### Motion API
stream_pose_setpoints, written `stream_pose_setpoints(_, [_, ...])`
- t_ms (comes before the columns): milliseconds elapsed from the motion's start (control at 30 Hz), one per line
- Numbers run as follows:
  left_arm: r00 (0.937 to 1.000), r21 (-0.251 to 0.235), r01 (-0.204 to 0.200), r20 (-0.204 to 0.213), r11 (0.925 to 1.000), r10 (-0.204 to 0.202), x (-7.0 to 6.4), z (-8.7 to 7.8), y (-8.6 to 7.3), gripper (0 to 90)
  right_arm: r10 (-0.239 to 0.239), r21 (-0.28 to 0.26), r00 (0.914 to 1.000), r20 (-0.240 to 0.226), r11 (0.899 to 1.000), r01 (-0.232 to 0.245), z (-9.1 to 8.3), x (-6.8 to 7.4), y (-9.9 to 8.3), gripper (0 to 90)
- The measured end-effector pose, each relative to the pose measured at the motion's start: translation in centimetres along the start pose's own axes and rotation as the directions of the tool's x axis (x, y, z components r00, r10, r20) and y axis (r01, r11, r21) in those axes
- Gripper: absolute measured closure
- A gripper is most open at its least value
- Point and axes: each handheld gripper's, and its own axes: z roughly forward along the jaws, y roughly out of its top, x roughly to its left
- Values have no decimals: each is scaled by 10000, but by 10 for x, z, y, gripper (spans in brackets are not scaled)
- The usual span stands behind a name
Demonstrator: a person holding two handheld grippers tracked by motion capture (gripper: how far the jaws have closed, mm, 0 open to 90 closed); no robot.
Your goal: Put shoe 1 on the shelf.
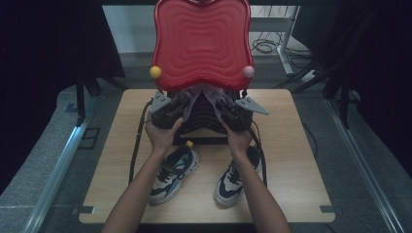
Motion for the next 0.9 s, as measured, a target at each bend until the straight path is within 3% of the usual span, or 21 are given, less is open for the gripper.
stream_pose_setpoints(233, [9988, -64, -473, -140, 9989, 472, 3, 8, -2, 869, -424, -173, 9986, 310, 9989, 430, 9, 2, -1, 851])
stream_pose_setpoints(500, [9964, 225, -841, -112, 9962, 844, 4, 10, -12, 867, -1028, -24, 9928, 611, 9947, 1032, 16, 2, -12, 848])
stream_pose_setpoints(700, [9944, 668, -1050, -6, 9922, 1053, 5, 9, -23, 861, -1292, 692, 9902, 522, 9897, 1255, 17, 2, -18, 840])
stream_pose_setpoints(900, [9947, 910, -1030, 148, 9905, 1021, 7, 9, -33, 848, -1234, 1248, 9918, 335, 9851, 1183, 18, 0, -21, 834])
